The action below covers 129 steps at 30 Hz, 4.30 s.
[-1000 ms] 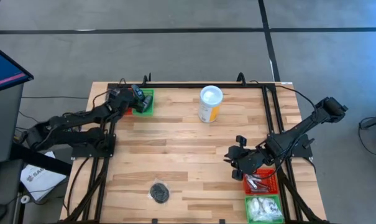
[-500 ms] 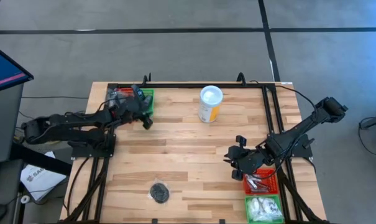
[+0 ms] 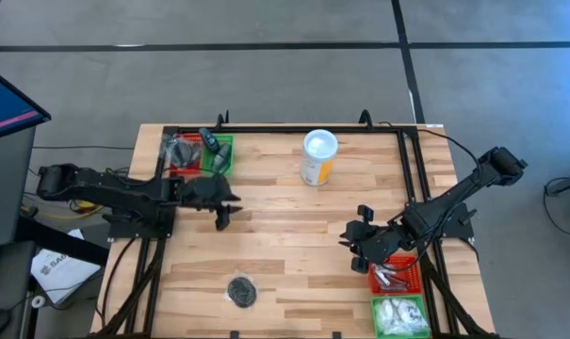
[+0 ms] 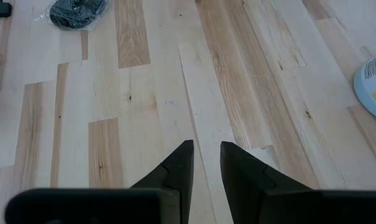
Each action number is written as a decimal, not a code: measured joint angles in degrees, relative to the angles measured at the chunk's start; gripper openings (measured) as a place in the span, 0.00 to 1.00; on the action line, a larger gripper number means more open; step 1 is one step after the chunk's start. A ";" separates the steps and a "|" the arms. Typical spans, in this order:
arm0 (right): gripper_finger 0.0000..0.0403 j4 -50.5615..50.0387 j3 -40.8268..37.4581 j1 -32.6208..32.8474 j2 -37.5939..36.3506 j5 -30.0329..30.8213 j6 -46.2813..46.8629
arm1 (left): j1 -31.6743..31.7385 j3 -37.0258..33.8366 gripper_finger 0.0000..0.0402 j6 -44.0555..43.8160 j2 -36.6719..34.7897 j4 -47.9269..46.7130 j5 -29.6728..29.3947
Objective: Pick & Place Travel size toiletries
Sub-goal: Put the black hairbrush into the top red bin
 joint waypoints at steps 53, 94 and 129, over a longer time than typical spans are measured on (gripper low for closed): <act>0.18 0.02 0.00 -1.12 0.02 -0.04 -0.59 | -35.40 -8.24 0.37 -28.00 34.33 47.09 -1.22; 0.18 0.00 0.00 -1.42 0.02 -0.11 -0.39 | -39.16 -8.24 0.26 -32.77 34.36 45.13 -3.56; 0.18 0.09 0.02 -1.42 0.01 -0.13 -0.42 | -39.40 -6.23 0.24 -32.19 34.36 38.95 -0.92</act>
